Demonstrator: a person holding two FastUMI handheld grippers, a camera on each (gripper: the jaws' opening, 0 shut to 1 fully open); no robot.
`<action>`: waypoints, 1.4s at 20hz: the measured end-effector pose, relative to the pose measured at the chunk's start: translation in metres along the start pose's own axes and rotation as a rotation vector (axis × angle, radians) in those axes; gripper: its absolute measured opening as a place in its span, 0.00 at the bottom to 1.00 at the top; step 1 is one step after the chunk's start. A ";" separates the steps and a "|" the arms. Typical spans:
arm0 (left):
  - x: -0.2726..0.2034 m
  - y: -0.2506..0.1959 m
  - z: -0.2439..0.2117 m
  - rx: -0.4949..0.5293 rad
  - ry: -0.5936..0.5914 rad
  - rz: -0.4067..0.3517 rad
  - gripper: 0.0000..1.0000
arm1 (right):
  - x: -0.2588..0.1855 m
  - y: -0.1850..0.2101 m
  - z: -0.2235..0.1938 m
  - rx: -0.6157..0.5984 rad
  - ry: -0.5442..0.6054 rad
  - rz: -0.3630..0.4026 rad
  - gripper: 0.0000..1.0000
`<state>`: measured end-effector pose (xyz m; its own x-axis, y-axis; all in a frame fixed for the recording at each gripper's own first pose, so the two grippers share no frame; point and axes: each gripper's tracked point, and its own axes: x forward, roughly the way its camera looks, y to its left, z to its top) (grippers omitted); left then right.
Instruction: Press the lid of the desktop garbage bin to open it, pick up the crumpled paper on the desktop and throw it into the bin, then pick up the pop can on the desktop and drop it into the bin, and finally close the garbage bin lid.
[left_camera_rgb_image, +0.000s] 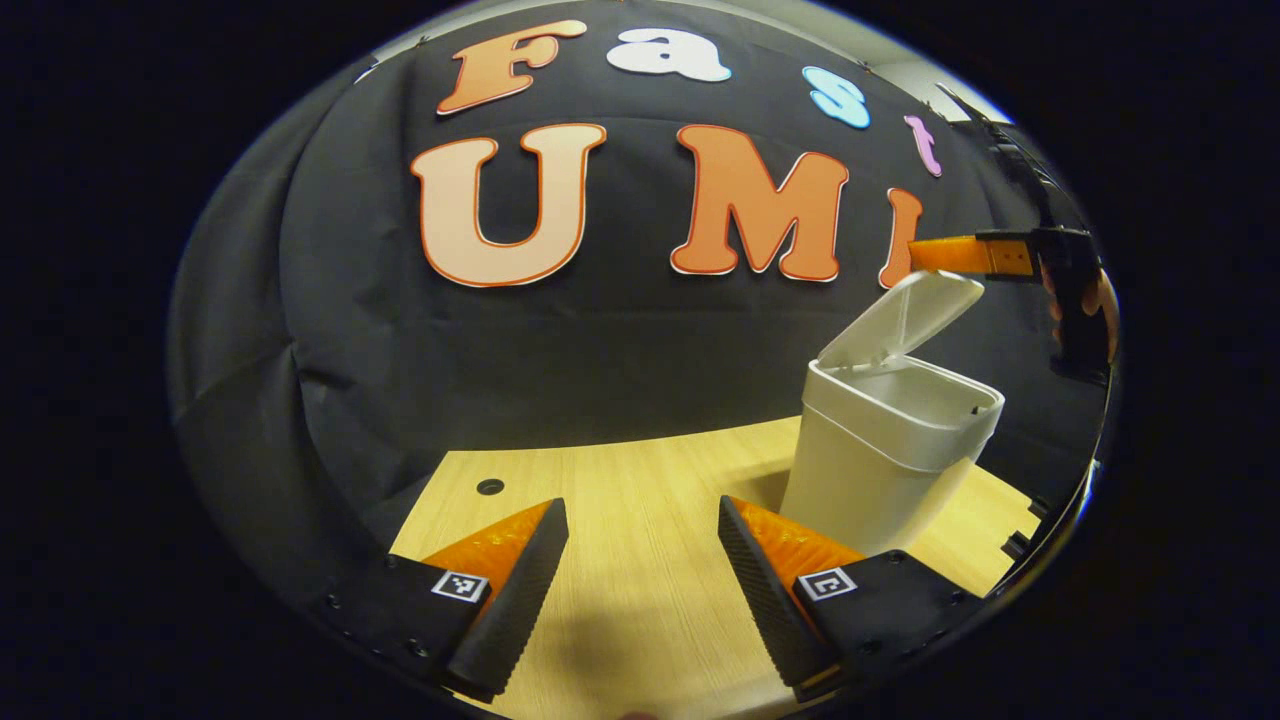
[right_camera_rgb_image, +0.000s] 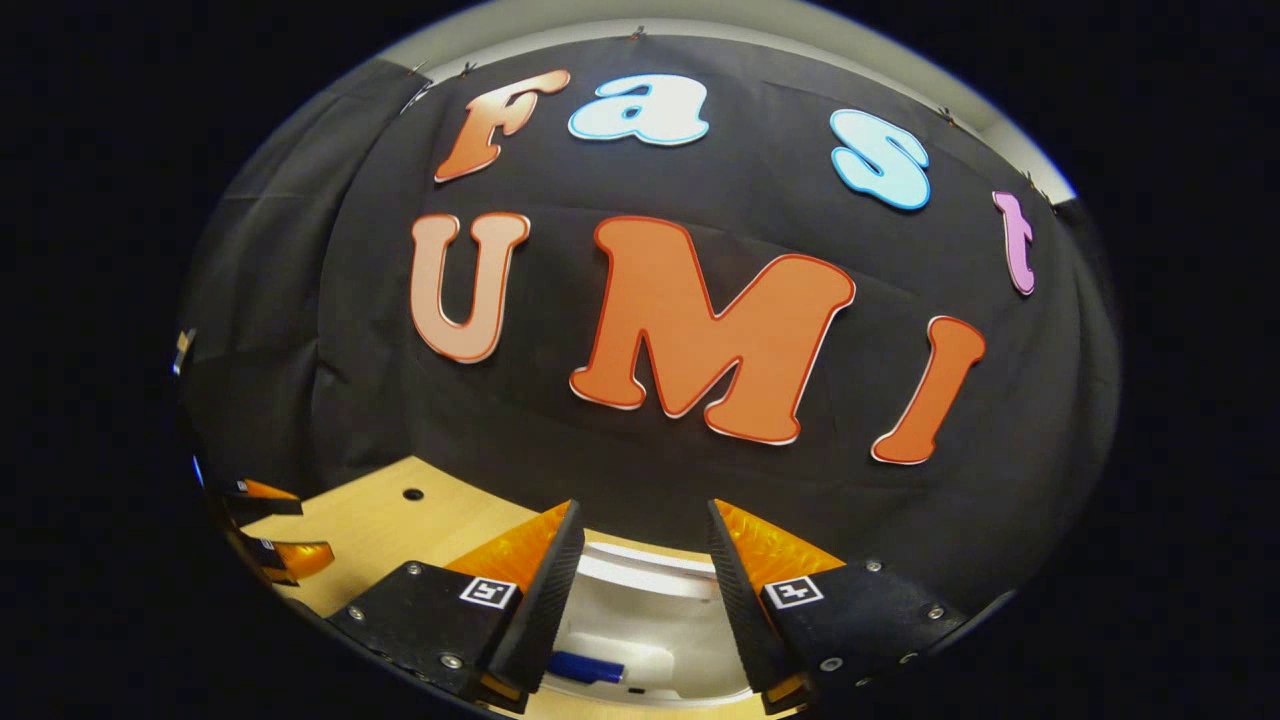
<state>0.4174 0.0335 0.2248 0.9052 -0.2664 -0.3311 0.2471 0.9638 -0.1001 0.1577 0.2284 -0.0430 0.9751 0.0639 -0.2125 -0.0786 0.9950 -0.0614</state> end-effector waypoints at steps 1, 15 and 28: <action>0.001 -0.003 0.000 0.005 0.000 -0.017 0.96 | -0.004 0.002 -0.006 -0.006 0.018 -0.008 0.75; 0.018 -0.010 -0.011 0.017 0.037 -0.092 0.95 | -0.024 -0.005 -0.105 0.138 0.250 -0.114 0.75; 0.040 -0.040 -0.016 0.062 0.069 -0.182 0.96 | -0.031 0.004 -0.133 0.301 0.273 -0.148 0.64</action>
<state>0.4382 -0.0161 0.2007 0.8181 -0.4346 -0.3766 0.4277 0.8976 -0.1069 0.0994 0.2205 -0.1662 0.8773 -0.0631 -0.4757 0.1609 0.9726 0.1677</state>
